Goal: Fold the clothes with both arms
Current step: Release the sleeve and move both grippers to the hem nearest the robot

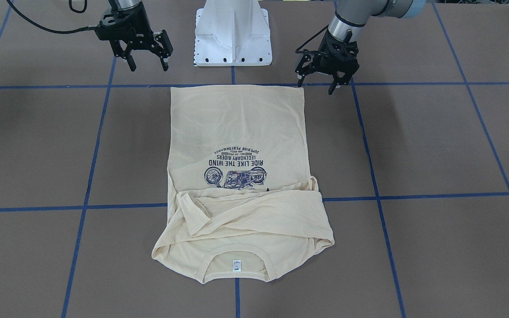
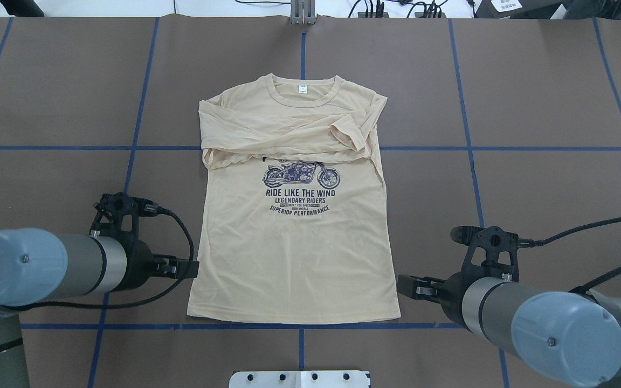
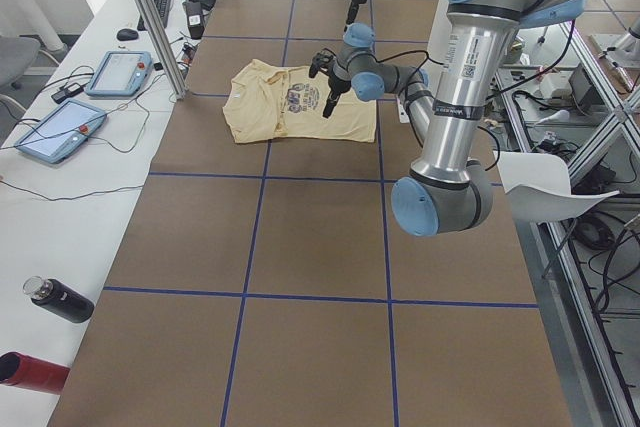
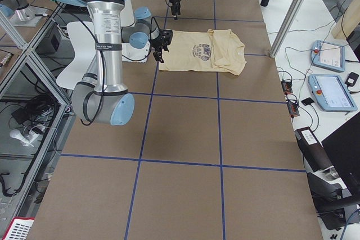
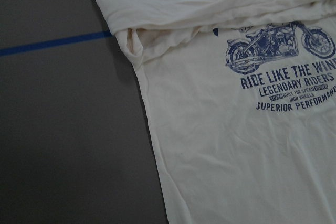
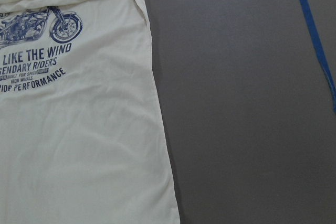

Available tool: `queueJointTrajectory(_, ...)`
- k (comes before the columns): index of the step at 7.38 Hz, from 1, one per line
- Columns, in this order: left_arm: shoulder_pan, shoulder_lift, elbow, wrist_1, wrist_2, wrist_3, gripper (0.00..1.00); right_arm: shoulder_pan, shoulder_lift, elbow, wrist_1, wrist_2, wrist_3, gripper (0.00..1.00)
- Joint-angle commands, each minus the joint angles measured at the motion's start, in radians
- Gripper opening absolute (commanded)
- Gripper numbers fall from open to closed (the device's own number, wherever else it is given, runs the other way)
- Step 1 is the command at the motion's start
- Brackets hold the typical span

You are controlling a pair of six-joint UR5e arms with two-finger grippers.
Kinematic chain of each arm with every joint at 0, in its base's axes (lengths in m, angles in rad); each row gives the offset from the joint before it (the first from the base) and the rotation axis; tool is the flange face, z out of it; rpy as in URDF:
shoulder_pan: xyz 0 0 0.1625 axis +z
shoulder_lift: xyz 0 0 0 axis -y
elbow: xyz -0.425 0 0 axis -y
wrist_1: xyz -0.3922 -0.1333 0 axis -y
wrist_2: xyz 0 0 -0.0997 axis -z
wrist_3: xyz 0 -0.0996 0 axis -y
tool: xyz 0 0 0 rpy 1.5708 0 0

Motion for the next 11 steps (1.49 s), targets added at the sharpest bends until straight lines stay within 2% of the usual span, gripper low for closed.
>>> queueJointTrajectory(1, 0.124, 0.030, 0.030, -0.037, 0.066, -0.162, 0.84, -0.028, 0.002, 0.005, -0.015, -0.026, 0.015, 1.00)
queueJointTrajectory(2, 0.140, 0.019, 0.065, -0.037, 0.068, -0.190, 0.71, -0.029, 0.002, 0.004, -0.015, -0.028, 0.015, 1.00)
queueJointTrajectory(3, 0.143, 0.004, 0.088, -0.037, 0.066, -0.191, 0.52, -0.031, 0.002, 0.004, -0.017, -0.028, 0.015, 1.00)
queueJointTrajectory(4, 0.144, -0.009, 0.108, -0.037, 0.063, -0.190, 0.46, -0.035, 0.002, 0.002, -0.015, -0.038, 0.015, 1.00)
queueJointTrajectory(6, 0.144, -0.042, 0.130, -0.035, 0.060, -0.187, 0.44, -0.038, 0.003, 0.002, -0.015, -0.043, 0.015, 1.00)
queueJointTrajectory(11, 0.143, -0.041, 0.139, -0.024, 0.057, -0.176, 0.43, -0.040, 0.003, 0.001, -0.015, -0.049, 0.015, 1.00)
